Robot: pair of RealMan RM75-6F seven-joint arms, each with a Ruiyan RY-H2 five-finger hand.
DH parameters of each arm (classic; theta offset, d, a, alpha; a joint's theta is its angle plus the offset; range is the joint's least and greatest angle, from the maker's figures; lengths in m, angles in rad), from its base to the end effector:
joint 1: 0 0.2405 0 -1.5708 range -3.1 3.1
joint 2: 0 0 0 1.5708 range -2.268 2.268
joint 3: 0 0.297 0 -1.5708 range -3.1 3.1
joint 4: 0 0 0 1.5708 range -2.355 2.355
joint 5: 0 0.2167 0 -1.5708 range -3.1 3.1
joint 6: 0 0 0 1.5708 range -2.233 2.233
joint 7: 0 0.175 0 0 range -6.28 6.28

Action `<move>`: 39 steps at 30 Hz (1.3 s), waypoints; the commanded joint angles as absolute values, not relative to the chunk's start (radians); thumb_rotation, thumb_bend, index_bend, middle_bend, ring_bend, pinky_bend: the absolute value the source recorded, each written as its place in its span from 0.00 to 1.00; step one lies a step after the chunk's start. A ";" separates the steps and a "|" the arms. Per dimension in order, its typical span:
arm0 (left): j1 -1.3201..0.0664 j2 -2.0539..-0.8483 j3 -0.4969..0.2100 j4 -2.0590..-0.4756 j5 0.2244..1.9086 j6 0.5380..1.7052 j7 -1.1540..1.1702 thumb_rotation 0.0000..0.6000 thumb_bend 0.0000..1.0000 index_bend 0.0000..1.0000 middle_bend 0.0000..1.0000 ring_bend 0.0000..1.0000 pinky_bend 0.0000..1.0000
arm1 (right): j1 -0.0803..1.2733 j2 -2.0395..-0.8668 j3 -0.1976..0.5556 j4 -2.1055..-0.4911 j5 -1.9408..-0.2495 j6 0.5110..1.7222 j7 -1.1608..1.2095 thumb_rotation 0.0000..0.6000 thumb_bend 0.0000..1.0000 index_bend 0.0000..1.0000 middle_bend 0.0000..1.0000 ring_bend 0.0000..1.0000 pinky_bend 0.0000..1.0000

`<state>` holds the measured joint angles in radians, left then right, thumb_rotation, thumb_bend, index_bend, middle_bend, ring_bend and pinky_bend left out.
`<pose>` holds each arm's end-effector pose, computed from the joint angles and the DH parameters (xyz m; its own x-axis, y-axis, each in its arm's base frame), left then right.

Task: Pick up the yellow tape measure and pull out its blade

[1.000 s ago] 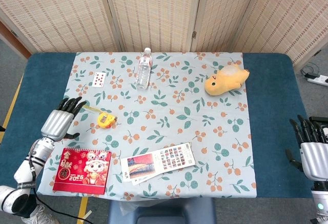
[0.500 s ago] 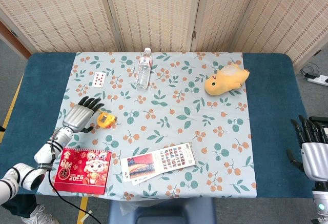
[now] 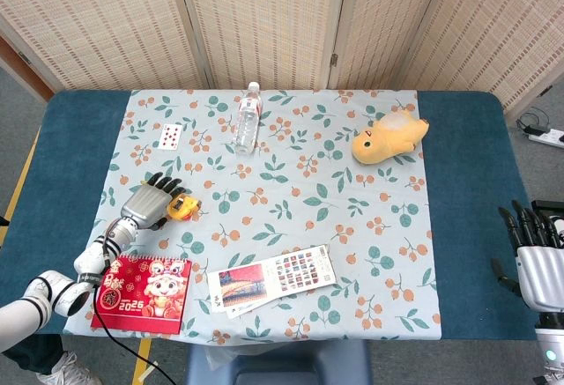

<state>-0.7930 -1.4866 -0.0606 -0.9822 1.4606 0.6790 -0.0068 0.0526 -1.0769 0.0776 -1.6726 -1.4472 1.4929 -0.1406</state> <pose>-0.2781 0.4625 0.0041 0.7514 0.2867 0.5943 0.6531 -0.4519 -0.6077 -0.3522 -0.2094 0.1891 0.4991 0.0100 0.8665 -0.8648 0.0686 0.4974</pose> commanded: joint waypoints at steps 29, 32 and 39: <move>-0.833 -1.571 -0.011 -0.853 1.483 0.683 -0.113 1.00 0.44 0.23 0.19 0.18 0.00 | 0.059 -1.090 0.083 -1.669 -1.428 1.476 -0.150 1.00 0.39 0.00 0.00 0.04 0.00; -0.831 -1.582 -0.009 -0.838 1.485 0.695 -0.123 1.00 0.44 0.27 0.24 0.22 0.00 | 0.060 -1.091 0.084 -1.669 -1.425 1.472 -0.153 1.00 0.39 0.00 0.00 0.05 0.00; -0.815 -1.618 -0.009 -0.783 1.512 0.785 -0.203 1.00 0.44 0.48 0.44 0.40 0.07 | 0.061 -1.090 0.085 -1.674 -1.430 1.477 -0.158 1.00 0.39 0.00 0.00 0.05 0.00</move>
